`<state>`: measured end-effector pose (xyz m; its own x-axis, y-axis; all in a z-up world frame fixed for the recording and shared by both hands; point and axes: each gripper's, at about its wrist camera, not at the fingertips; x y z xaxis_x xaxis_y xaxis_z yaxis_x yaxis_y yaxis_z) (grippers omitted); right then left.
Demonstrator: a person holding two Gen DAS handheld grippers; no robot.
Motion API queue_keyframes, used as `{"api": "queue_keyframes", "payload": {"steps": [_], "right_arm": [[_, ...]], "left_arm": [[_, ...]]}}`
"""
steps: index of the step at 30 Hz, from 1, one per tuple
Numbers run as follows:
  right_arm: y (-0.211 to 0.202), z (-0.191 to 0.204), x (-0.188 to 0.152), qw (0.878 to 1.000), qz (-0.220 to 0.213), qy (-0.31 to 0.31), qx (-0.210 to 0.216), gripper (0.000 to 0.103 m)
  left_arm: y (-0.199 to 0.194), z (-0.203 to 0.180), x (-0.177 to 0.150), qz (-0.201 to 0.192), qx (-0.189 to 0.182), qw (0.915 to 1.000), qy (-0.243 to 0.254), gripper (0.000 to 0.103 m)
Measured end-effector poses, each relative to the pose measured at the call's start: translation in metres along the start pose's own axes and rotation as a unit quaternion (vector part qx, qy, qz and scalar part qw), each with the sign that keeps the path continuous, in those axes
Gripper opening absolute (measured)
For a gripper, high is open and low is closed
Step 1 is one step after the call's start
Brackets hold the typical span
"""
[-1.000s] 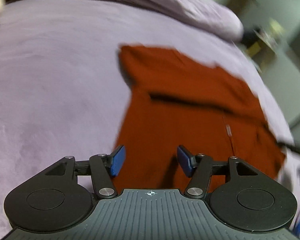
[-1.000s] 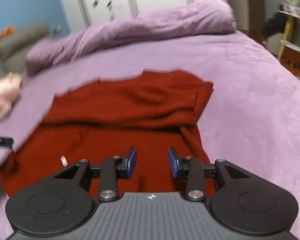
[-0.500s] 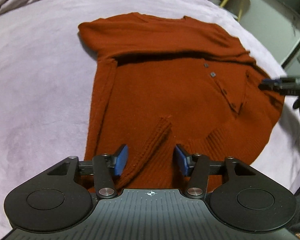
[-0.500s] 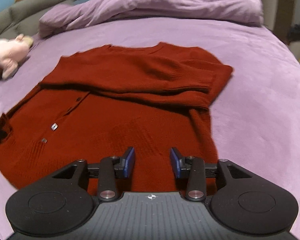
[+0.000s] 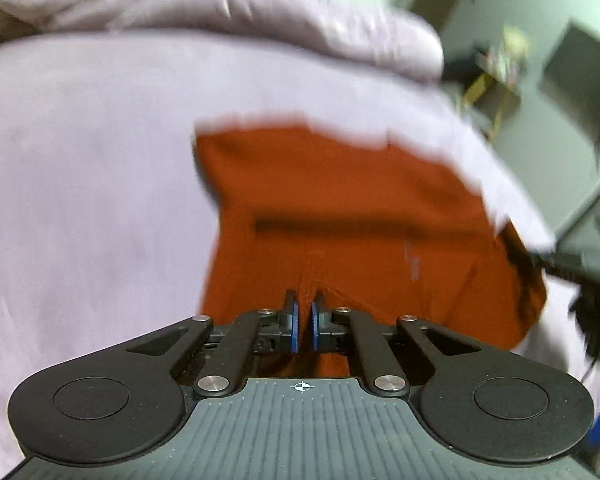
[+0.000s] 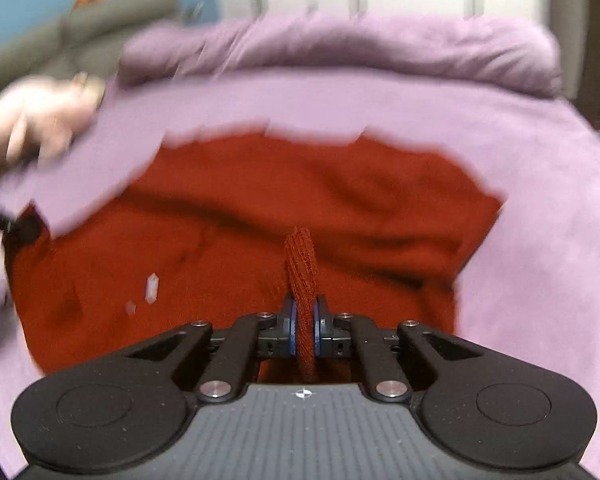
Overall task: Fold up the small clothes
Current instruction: 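Grasp the ribbed hem with both tools and lift it toward the collar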
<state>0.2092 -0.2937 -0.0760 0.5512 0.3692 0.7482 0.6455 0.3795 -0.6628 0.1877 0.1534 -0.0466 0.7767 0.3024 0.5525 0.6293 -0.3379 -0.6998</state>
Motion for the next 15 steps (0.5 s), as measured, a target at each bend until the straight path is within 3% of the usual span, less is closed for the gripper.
{"api": "queue_keyframes", "payload": {"steps": [3,7,11,15], "right_arm": [[-0.005,-0.025,0.021,0.995,-0.052,0.051,-0.066,0.007],[0.020,-0.059,0.042,0.983,-0.050,0.109,-0.139,0.007],[0.058,-0.074,0.049,0.981,-0.013,0.125,-0.151,0.007],[0.073,-0.077,0.064,0.979,-0.021,0.115,-0.167,0.007]], "left_arm": [[0.009,-0.005,0.041,-0.059,0.014,0.9981,-0.014,0.008],[0.053,-0.011,0.087,-0.084,0.029,0.9954,-0.037,0.008],[0.092,-0.024,0.108,-0.075,0.052,0.9953,-0.031,0.008],[0.106,-0.032,0.128,-0.100,0.064,0.9929,-0.010,0.008]]}}
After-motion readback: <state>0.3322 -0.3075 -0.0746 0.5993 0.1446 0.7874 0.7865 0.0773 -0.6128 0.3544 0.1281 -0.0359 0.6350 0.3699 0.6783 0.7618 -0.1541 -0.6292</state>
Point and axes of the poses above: each gripper's, at about its wrist camera, not at the fingertips, and y roughly the way its jaws point, z to its left, x to its top, and after that the axes turned 13 degrees about -y, right-handed
